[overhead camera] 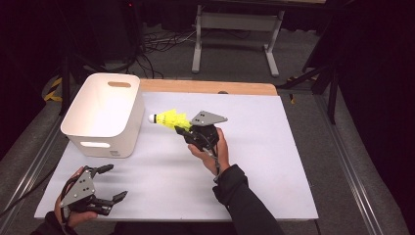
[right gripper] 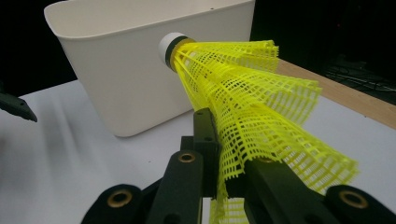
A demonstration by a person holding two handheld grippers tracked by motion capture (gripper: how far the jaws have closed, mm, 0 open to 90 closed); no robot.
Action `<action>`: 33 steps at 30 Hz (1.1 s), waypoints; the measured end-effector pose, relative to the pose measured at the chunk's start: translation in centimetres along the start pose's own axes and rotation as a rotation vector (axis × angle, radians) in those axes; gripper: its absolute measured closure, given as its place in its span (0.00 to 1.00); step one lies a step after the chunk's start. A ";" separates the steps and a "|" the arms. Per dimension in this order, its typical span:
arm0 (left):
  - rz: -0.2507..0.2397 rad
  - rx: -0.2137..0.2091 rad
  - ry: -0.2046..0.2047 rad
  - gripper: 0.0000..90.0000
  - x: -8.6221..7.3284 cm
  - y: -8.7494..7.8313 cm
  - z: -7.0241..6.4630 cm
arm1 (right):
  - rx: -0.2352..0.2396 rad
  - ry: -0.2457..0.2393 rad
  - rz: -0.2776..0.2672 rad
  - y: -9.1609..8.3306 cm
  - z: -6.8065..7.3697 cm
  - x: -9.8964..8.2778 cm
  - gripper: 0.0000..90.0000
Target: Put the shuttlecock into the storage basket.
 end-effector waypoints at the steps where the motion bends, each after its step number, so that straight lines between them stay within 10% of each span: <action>1: 0.000 0.000 0.000 0.08 0.0 0.0 0.0 | 0.000 -0.003 0.000 0.2 0.1 0.3 0.97; 18: -0.002 -0.003 -0.002 0.08 -0.2 -0.3 0.0 | 0.032 -0.046 0.026 3.0 0.8 2.9 0.97; 33: 0.003 0.008 -0.005 0.08 0.0 0.0 0.4 | 0.062 -0.043 0.039 2.1 1.7 0.6 0.97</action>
Point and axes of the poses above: each handheld gripper's, and its own axes: y roughly forward along the jaws, x roughly out of its top, z roughly to its left, the point moved 8 cm from there along y, roughly forward along the jaws, and after that the axes turned 6 degrees about y, right-handed, at the moved point
